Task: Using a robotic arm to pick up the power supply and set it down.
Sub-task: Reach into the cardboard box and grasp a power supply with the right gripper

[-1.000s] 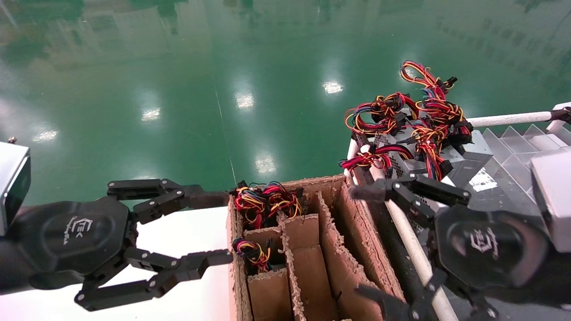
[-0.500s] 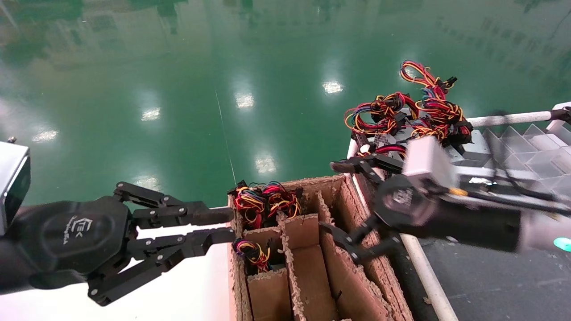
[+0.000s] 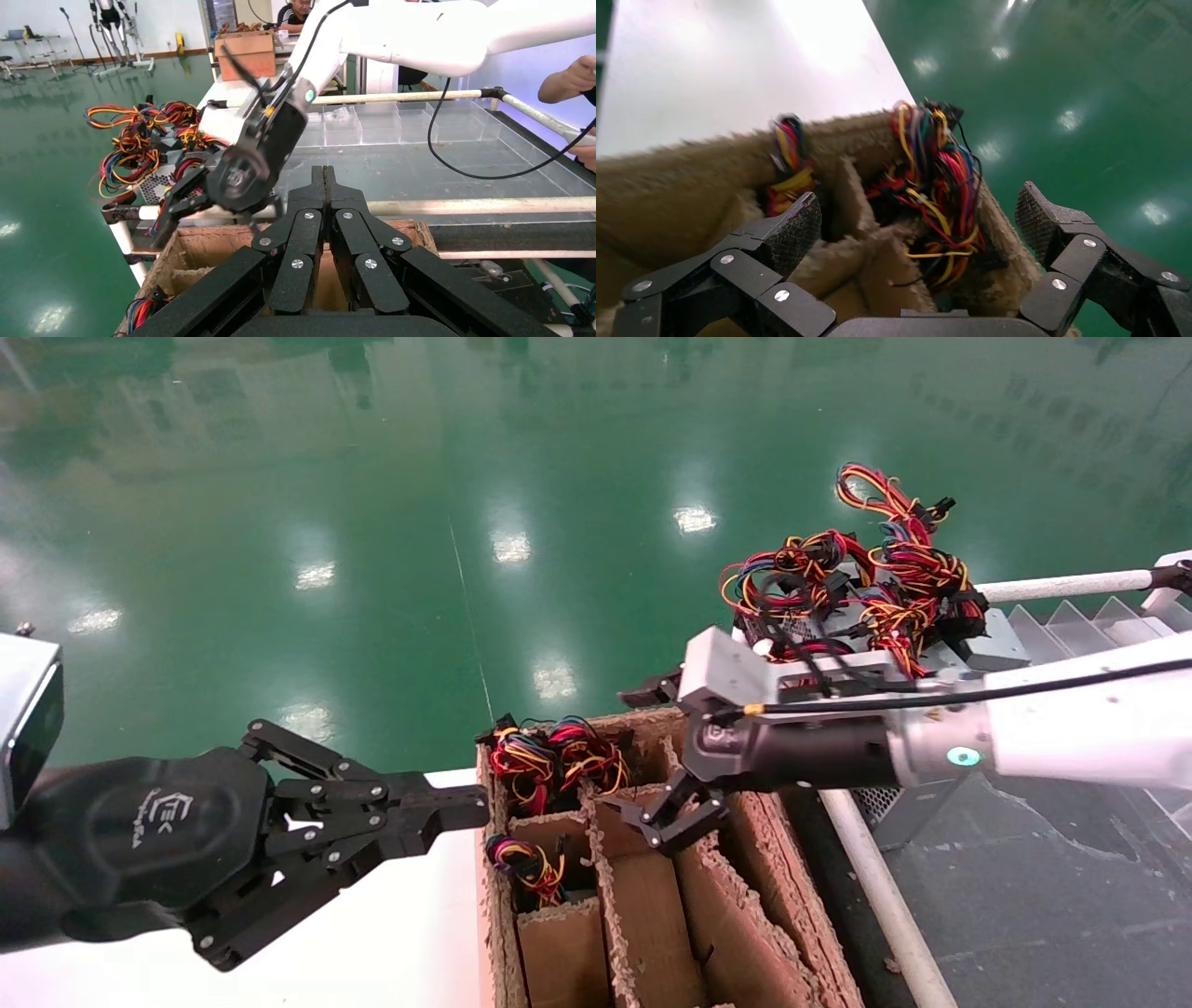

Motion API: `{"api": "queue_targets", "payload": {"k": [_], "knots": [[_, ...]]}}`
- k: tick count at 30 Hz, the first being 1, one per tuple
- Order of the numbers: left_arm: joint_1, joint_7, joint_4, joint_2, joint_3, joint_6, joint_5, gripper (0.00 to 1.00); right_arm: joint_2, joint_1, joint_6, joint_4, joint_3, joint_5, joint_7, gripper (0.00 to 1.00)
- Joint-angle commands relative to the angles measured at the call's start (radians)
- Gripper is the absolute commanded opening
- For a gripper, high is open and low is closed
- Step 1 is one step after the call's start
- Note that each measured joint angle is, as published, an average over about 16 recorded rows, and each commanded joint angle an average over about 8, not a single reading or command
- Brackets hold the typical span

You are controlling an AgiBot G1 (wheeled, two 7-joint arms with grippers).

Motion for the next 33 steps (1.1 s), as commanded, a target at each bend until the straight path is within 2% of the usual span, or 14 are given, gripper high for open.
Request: {"api": "queue_targets", "payload": {"k": [1, 5, 6, 8, 13, 14, 15, 33], "knots": [[0.000, 0.000, 0.000, 0.000, 0.000, 0.000, 0.000, 0.15, -0.031, 0.023, 0.007, -0.052, -0.014, -0.027, -0.038, 1.00], [0.000, 0.000, 0.000, 0.000, 0.000, 0.000, 0.000, 0.65, -0.074, 0.044, 0.032, -0.124, -0.025, -0.054, -0.118, 0.99], [0.000, 0.000, 0.000, 0.000, 0.000, 0.000, 0.000, 0.78, -0.083, 0.047, 0.040, -0.138, -0.027, -0.059, -0.139, 0.93], [0.000, 0.000, 0.000, 0.000, 0.000, 0.000, 0.000, 1.00, -0.100, 0.052, 0.055, -0.164, -0.030, -0.068, -0.179, 0.70], [0.000, 0.000, 0.000, 0.000, 0.000, 0.000, 0.000, 1.00, -0.133, 0.060, 0.073, -0.222, -0.031, -0.073, -0.249, 0.08], [0.000, 0.000, 0.000, 0.000, 0.000, 0.000, 0.000, 1.00, -0.138, 0.063, 0.073, -0.234, -0.031, -0.073, -0.259, 0.03], [0.000, 0.000, 0.000, 0.000, 0.000, 0.000, 0.000, 1.00, -0.144, 0.066, 0.073, -0.246, -0.031, -0.073, -0.269, 0.00], [0.000, 0.000, 0.000, 0.000, 0.000, 0.000, 0.000, 1.00, -0.207, 0.108, 0.068, -0.417, -0.028, -0.069, -0.412, 0.00]]}}
